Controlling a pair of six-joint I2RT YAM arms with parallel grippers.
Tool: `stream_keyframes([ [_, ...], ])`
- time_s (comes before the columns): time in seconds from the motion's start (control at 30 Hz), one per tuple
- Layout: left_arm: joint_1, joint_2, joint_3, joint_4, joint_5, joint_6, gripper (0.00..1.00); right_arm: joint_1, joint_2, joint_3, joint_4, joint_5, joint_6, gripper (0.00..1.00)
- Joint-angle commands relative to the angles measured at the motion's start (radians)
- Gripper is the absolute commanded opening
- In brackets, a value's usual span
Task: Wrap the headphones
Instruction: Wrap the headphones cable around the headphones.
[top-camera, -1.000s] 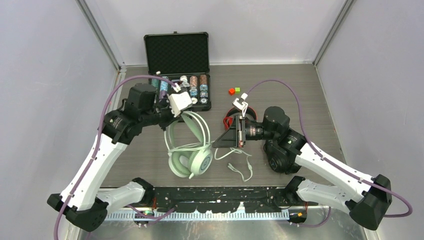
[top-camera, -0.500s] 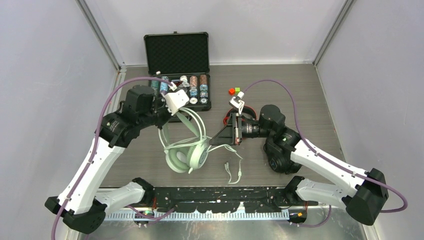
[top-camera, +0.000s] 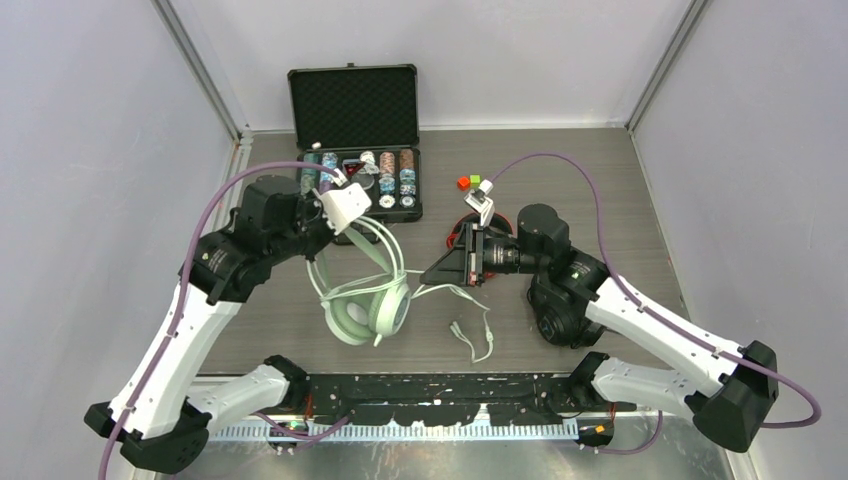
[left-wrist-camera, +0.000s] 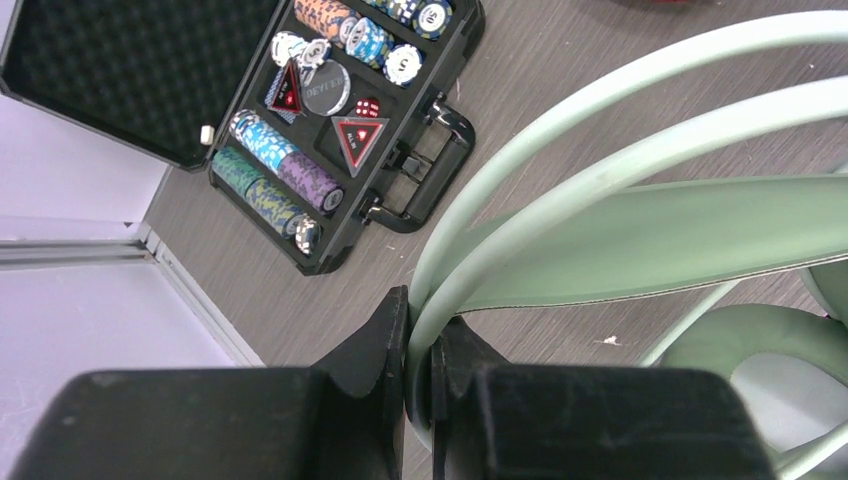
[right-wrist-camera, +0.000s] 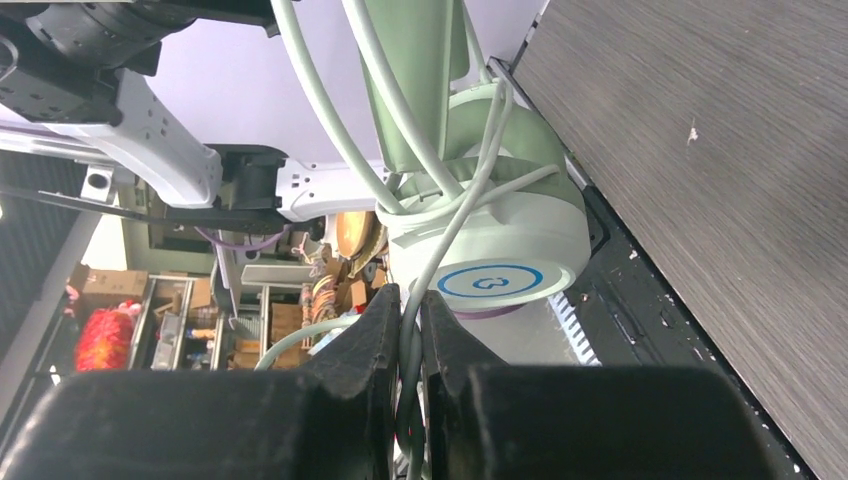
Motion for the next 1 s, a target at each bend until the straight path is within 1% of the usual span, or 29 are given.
stream_keyframes([
  [0.0,0.003,-0.012,0.048,0.008,-0.089,0.015,0.0,0.001,-0.04,0.061,0.009,0.031,-0.02,0.15],
  [0.07,0.002,-0.009,0.041,0.026,-0.118,-0.01,0.0,0.001,-0.026,0.064,0.038,0.034,0.003,0.19],
  [0.17,0.002,0.015,0.049,0.04,-0.178,-0.083,0.0,0.0,0.019,0.083,0.113,0.035,0.046,0.23],
  [0.27,0.0,0.019,0.073,0.034,-0.166,-0.147,0.0,0.001,0.068,0.143,0.113,0.055,0.052,0.23],
  [0.33,0.0,0.005,0.068,0.034,-0.168,-0.139,0.0,0.001,0.099,0.185,0.114,0.046,0.06,0.2],
  [0.4,-0.001,-0.004,0.062,0.032,-0.212,-0.123,0.0,0.0,0.115,0.209,0.129,0.034,0.066,0.1],
  [0.43,-0.001,-0.006,0.064,0.023,-0.234,-0.118,0.0,-0.001,0.118,0.213,0.137,0.032,0.065,0.08],
  [0.5,-0.001,-0.004,0.069,-0.002,-0.266,-0.115,0.0,0.0,0.114,0.215,0.109,0.05,0.047,0.07],
  [0.53,-0.001,-0.002,0.072,-0.01,-0.271,-0.114,0.0,0.001,0.111,0.218,0.081,0.058,0.029,0.1],
  [0.6,-0.001,0.003,0.075,-0.029,-0.277,-0.121,0.0,-0.001,0.103,0.217,0.048,0.078,0.004,0.19],
  [0.63,-0.001,0.006,0.077,-0.037,-0.273,-0.126,0.0,-0.001,0.097,0.211,0.045,0.085,0.002,0.21],
  [0.67,-0.001,0.01,0.079,-0.047,-0.263,-0.129,0.0,-0.002,0.093,0.202,0.045,0.094,0.001,0.2],
  [0.73,-0.002,0.023,0.093,-0.063,-0.254,-0.146,0.0,-0.001,0.084,0.191,0.037,0.114,0.0,0.12],
  [0.77,-0.001,0.028,0.103,-0.073,-0.253,-0.157,0.0,-0.001,0.078,0.187,0.027,0.122,-0.004,0.1],
  [0.83,-0.001,0.029,0.114,-0.088,-0.237,-0.175,0.0,-0.001,0.069,0.182,-0.01,0.149,-0.013,0.09],
  [0.87,-0.001,0.026,0.115,-0.091,-0.205,-0.18,0.0,-0.002,0.065,0.183,-0.04,0.165,-0.019,0.1],
  [0.93,-0.002,0.018,0.118,-0.094,-0.142,-0.184,0.0,-0.003,0.054,0.182,-0.073,0.18,-0.031,0.28],
  [0.97,-0.002,0.012,0.116,-0.086,-0.117,-0.191,0.0,-0.003,0.049,0.177,-0.078,0.18,-0.03,0.31],
])
